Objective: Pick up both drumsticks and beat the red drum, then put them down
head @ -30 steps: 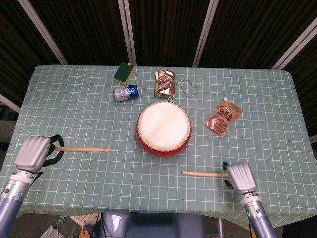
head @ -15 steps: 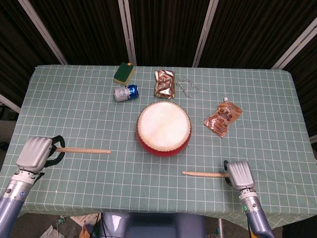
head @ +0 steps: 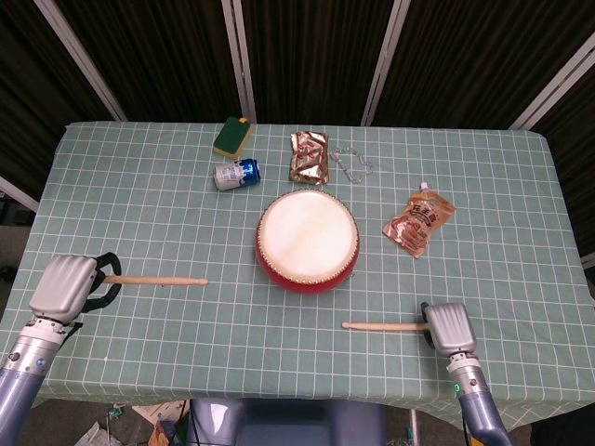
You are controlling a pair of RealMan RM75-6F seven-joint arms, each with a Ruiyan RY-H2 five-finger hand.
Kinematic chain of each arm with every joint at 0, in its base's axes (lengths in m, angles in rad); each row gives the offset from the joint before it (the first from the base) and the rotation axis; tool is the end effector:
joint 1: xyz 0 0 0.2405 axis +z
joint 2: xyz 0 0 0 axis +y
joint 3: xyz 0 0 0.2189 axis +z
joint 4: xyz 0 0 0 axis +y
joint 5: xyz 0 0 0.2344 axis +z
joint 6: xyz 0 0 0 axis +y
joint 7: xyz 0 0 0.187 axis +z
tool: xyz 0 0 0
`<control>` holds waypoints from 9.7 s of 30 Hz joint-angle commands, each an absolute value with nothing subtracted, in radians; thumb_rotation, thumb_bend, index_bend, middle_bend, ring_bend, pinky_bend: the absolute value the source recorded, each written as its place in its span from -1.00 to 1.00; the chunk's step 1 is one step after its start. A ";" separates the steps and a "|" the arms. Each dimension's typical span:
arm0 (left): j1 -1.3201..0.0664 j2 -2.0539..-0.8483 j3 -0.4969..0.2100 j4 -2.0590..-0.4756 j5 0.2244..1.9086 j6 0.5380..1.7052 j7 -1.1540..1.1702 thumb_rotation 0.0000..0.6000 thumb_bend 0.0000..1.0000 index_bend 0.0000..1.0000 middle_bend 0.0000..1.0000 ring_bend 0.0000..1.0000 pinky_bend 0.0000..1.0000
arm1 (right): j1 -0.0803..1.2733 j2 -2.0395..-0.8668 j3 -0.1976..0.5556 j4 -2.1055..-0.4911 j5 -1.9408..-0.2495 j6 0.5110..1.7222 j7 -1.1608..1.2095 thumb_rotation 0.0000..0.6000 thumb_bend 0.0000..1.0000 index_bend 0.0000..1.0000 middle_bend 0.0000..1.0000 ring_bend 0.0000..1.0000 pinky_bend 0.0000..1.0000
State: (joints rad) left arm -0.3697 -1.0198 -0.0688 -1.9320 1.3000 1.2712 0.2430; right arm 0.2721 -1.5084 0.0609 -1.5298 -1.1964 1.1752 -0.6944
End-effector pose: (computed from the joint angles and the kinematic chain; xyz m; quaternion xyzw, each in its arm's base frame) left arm -0.1933 0.2803 0.0904 -0.6629 -0.3925 -0.3718 0.5180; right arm -0.2527 -0.2561 -0.0338 0.7199 -0.3599 0.1954 0.5604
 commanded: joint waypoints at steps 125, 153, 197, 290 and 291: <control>-0.789 -1.136 -0.299 -1.616 0.981 0.939 0.226 1.00 0.01 0.56 1.00 1.00 1.00 | 0.826 -1.345 0.298 -1.768 -0.490 1.393 -0.891 1.00 0.38 0.94 1.00 1.00 1.00; -0.973 -1.408 -0.396 -1.682 0.769 1.157 0.513 1.00 0.01 0.55 1.00 1.00 1.00 | 0.503 -1.119 0.347 -1.849 -0.785 1.334 -0.215 1.00 0.38 0.94 1.00 1.00 1.00; -1.040 -1.334 -0.437 -1.718 0.584 1.172 0.685 1.00 0.02 0.55 1.00 1.00 1.00 | 0.472 -1.137 0.336 -1.799 -0.837 1.283 -0.190 1.00 0.38 0.94 1.00 1.00 1.00; -1.085 -1.524 -0.387 -1.545 0.763 1.221 0.492 1.00 0.02 0.55 1.00 1.00 1.00 | 0.464 -1.187 0.367 -1.841 -0.839 1.349 -0.305 1.00 0.38 0.94 1.00 1.00 1.00; -1.089 -1.546 -0.385 -1.519 0.770 1.218 0.483 1.00 0.02 0.55 1.00 1.00 1.00 | 0.465 -1.189 0.368 -1.834 -0.834 1.346 -0.305 1.00 0.38 0.94 1.00 1.00 1.00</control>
State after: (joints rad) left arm -1.0765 -1.5046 -0.3810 -1.5635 0.7469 1.2160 0.5097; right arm 0.4645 -1.1877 0.3668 -1.8383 -0.8374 1.3487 -0.3053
